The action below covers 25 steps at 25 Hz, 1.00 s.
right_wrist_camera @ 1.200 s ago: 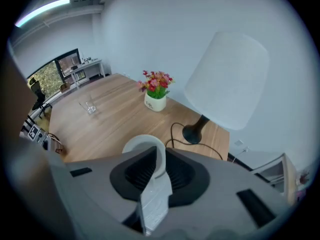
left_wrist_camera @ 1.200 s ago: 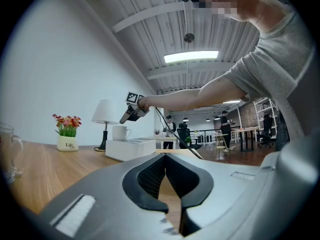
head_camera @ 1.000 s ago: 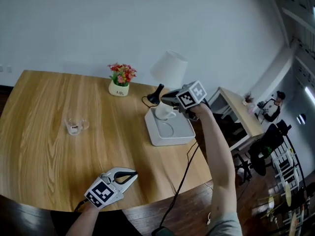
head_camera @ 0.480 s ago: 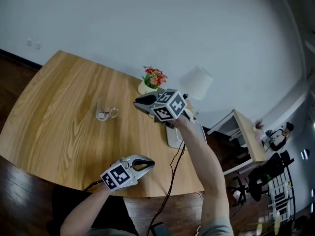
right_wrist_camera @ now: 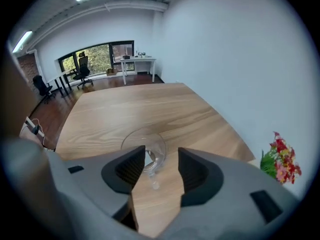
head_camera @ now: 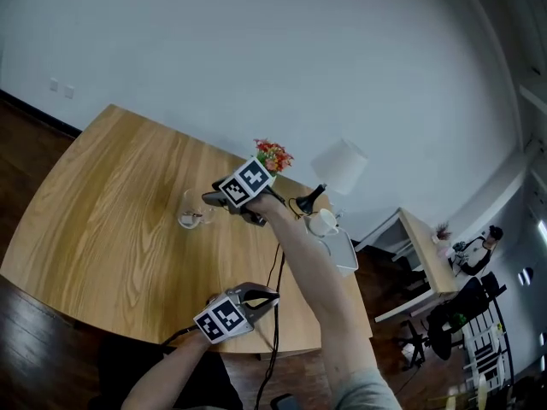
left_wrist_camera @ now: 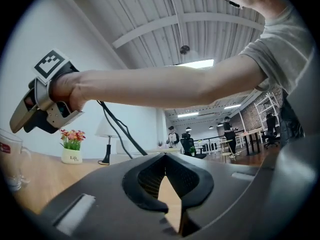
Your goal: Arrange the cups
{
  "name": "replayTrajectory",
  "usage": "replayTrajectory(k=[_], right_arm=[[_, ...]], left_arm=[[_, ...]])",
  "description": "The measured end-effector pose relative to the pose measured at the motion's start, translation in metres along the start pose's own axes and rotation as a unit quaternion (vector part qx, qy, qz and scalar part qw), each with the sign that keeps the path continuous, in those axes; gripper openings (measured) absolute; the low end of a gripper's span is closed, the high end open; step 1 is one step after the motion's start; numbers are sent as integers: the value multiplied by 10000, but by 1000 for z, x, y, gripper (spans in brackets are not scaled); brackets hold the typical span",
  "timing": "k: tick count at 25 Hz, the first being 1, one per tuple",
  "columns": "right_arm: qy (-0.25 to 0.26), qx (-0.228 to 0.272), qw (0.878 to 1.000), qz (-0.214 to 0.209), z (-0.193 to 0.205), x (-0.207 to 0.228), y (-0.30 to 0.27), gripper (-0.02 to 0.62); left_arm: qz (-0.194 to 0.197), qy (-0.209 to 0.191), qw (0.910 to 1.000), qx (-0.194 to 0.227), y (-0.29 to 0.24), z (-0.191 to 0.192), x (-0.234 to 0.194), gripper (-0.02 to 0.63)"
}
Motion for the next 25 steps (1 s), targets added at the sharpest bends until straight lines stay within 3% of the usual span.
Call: replayTrajectory(k=[8,11,14,19,25], right_arm=[[-295,-490,9968,-555,6,13,-40,140],[-442,-497,9951,-736,8,12,-45,61],[-549,-559,9944,-707,11,13,-40,25],[-486,-473,9959,-601,9,11,-27,25],[-882,-10,9950,-478,58,14,35,25]], left_arm=[[-20,9,10000,-6,1,0,1,9],[-18,-3,10000,-37,0,0,1,9],[16,-3,10000,-31,-2,-1,2,9],[-60,-27,10000,-14,4,-4,-7,9],[50,3,10000,-51,6,-1,-1,9]])
Point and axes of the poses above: the fingertips, and each gripper's own axes: y backward along the fingers, x to its right, z out of its underside, the point moved 6 cm from there along y, backward along the fingers, and after that the axes turned 10 degrees about -z, right-handed, at the moved point
